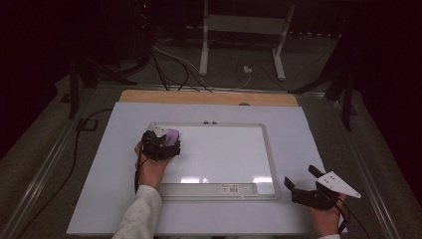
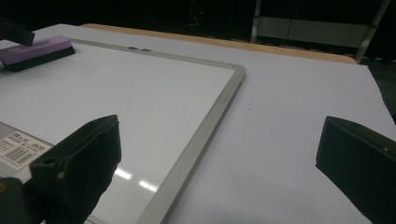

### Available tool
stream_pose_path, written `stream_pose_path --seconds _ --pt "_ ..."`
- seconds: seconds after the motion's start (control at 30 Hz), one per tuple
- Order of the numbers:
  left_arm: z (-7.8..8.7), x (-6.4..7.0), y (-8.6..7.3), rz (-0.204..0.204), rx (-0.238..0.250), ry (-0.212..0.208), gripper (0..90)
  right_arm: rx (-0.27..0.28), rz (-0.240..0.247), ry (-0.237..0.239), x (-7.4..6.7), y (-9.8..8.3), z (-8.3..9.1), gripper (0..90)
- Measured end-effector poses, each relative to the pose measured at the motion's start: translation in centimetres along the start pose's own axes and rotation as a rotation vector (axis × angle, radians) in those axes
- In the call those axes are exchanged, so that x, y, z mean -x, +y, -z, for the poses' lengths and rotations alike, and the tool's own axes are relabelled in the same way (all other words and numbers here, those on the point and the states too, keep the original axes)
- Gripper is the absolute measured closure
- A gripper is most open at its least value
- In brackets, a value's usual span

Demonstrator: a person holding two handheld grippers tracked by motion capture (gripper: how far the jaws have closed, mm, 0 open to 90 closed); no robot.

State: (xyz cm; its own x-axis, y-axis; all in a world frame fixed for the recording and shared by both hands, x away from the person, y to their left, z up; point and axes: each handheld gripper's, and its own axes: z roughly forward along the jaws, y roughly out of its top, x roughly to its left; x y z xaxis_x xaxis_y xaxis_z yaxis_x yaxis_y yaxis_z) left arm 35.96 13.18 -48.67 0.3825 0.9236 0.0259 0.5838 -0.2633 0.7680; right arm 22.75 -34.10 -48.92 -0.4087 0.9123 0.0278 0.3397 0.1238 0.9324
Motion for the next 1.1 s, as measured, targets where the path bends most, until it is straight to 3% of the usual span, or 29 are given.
stream_pose_path --seconds 0.07,0.2,0.4,0.67,0.8,1.1 --pt "0.12 0.41 -0.06 -0.048 -0.001 -0.006 29.0 0.001 0.001 -0.001 0.00 0.01 0.02 0.3" --pt "-0.08 0.56 -0.29 -0.080 -0.023 -0.023 32.7 0.000 0.001 0.000 -0.01 0.02 0.00 0.3" --pt "-0.53 0.26 -0.79 -0.083 -0.056 -0.018 34.5 0.000 0.000 -0.001 0.03 0.01 0.02 0.3" --pt "-0.45 0.10 -0.80 -0.082 -0.053 -0.020 37.5 0.000 0.003 0.001 -0.04 0.03 0.00 0.3" --pt "-0.31 0.05 -0.78 -0.086 -0.036 0.008 36.1 0.000 0.000 0.000 0.01 0.01 0.01 0.3" --pt "-0.59 -0.34 -0.92 -0.102 -0.063 0.033 36.3 0.000 0.002 0.000 0.01 0.02 -0.01 0.3"
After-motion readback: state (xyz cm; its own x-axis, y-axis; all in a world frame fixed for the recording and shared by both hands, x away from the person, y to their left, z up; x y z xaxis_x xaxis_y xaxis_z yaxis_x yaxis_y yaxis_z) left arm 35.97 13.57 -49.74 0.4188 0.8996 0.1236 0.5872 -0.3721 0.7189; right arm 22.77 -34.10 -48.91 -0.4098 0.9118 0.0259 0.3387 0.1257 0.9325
